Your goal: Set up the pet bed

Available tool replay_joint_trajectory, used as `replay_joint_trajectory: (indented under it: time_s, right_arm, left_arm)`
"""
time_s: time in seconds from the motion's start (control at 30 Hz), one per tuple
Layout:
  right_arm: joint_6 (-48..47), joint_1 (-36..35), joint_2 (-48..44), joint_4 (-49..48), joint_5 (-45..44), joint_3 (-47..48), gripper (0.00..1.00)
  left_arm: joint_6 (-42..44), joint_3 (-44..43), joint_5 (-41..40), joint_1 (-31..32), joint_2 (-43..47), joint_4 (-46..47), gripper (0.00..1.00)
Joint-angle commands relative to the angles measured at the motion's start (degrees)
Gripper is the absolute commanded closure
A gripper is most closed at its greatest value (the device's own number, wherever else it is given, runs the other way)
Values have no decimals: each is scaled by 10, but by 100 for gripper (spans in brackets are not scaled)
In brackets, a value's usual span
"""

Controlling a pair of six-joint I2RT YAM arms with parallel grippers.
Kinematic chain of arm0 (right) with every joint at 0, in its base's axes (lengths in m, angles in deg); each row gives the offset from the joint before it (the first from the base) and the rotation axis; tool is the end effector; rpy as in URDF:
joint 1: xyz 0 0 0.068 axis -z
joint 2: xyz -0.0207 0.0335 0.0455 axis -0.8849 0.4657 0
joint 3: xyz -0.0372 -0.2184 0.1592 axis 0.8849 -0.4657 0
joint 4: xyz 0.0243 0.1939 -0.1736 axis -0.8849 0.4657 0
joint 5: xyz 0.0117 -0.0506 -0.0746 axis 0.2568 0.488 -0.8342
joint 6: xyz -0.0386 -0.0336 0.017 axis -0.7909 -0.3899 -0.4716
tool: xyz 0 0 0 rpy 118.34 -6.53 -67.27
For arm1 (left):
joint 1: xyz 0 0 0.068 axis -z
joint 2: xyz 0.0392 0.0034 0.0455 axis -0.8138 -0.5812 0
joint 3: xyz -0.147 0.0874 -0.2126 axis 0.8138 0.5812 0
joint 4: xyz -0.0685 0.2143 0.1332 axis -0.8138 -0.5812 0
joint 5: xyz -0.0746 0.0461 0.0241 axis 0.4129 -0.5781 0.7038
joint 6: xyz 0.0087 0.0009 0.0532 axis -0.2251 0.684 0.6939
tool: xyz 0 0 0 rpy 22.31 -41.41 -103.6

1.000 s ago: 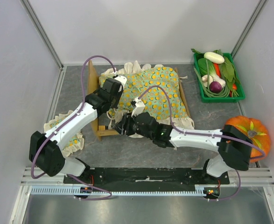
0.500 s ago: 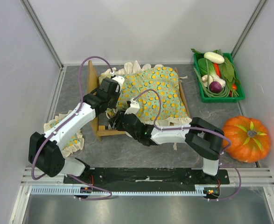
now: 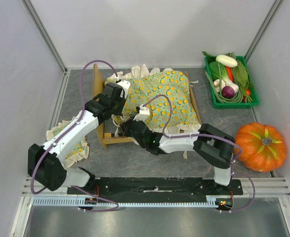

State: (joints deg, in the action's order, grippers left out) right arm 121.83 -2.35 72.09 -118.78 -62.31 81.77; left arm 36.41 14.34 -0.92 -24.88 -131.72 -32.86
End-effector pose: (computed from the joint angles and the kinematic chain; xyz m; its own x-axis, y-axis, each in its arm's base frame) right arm 0.1949 0.3675 0.1901 -0.5484 0.5410 -0.6377 -0.1840 0.6659 0.7230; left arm 0.2610 -0.1389 0.3052 -0.6006 0.3588 -0.7145 0.3467 0.9221 0.1717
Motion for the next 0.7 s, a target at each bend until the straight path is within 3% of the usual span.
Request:
replay_joint_trajectory:
  time_s: [0.0, 0.27, 0.43, 0.67]
  right_arm:
    - [-94, 4, -91, -14, 33, -19, 100]
    - [-191, 25, -212, 95, 182, -28, 100]
    - [-179, 66, -265, 117, 249, -44, 100]
    - [-188, 112, -297, 162, 350, -20, 100]
  left_arm:
    - [8, -1, 15, -3, 33, -2, 98]
    - [9, -13, 56, -3, 55, -18, 98]
    - [1, -38, 99, -3, 56, -49, 98]
    - [4, -74, 96, -3, 86, -77, 98]
